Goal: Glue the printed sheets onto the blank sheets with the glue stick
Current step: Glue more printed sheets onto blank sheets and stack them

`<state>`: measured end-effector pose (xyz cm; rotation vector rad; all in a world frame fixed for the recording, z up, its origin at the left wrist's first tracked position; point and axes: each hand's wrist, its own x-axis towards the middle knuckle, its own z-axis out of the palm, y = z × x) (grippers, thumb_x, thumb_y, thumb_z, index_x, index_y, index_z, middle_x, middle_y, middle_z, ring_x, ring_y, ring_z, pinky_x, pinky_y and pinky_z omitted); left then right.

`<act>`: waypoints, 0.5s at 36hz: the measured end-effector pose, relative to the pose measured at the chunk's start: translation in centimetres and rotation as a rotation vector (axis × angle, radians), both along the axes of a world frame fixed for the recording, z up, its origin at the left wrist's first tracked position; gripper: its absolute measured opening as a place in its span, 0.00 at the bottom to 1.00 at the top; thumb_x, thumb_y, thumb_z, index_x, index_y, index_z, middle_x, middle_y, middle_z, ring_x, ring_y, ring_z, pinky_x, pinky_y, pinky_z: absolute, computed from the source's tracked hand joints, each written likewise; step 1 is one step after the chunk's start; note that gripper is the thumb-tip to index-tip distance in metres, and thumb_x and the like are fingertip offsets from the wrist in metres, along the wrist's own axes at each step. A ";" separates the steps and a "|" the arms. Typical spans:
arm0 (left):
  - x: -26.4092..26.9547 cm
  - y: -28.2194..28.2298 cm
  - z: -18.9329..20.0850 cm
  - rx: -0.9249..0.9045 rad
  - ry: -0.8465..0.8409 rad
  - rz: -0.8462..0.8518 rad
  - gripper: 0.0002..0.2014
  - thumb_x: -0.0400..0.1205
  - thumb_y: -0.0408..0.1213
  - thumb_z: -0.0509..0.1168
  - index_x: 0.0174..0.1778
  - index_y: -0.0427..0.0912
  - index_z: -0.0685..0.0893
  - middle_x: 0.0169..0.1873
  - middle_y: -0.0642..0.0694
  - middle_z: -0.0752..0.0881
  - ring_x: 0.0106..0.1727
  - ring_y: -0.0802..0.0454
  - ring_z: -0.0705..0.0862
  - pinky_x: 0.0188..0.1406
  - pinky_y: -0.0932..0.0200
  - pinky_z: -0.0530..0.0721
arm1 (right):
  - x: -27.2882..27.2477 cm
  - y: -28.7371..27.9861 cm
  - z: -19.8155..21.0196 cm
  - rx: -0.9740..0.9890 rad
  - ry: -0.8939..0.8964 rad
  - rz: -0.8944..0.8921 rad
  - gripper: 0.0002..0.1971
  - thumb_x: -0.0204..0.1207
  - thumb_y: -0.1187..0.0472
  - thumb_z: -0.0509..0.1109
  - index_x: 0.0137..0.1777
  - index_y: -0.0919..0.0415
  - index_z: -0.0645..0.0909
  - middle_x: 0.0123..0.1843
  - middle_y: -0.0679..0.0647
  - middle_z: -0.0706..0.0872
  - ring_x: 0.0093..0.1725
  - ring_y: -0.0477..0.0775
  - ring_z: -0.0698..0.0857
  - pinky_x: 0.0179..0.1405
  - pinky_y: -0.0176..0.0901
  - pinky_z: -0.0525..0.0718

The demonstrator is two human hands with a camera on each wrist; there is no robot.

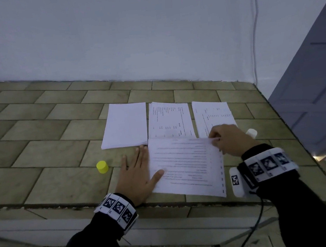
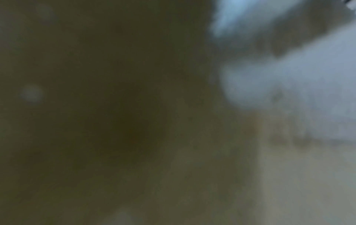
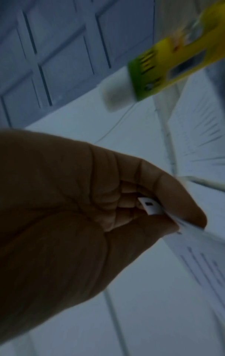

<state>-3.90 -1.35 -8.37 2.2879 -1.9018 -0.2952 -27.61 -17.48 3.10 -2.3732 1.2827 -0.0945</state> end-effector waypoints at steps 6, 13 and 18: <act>0.1 0.3 -0.4 -0.062 0.056 0.029 0.54 0.72 0.76 0.23 0.85 0.37 0.36 0.86 0.47 0.44 0.86 0.55 0.45 0.84 0.43 0.35 | -0.7 -1.6 4.0 -0.057 -0.377 -0.223 0.06 0.80 0.69 0.62 0.52 0.60 0.78 0.41 0.53 0.86 0.28 0.46 0.87 0.30 0.39 0.82; 0.2 0.1 -0.7 -0.066 0.040 0.035 0.53 0.71 0.76 0.20 0.86 0.42 0.36 0.86 0.49 0.44 0.86 0.57 0.40 0.84 0.44 0.34 | 2.5 -3.3 1.4 0.102 -0.585 -0.392 0.10 0.79 0.74 0.59 0.54 0.61 0.76 0.48 0.55 0.80 0.34 0.51 0.89 0.47 0.63 0.89; 0.2 0.0 -0.8 -0.080 0.036 0.040 0.51 0.72 0.75 0.21 0.87 0.44 0.39 0.86 0.51 0.44 0.83 0.62 0.37 0.84 0.45 0.35 | 5.3 -4.0 -1.6 0.176 -0.456 -0.416 0.09 0.81 0.73 0.60 0.56 0.63 0.78 0.64 0.60 0.78 0.30 0.50 0.87 0.29 0.35 0.86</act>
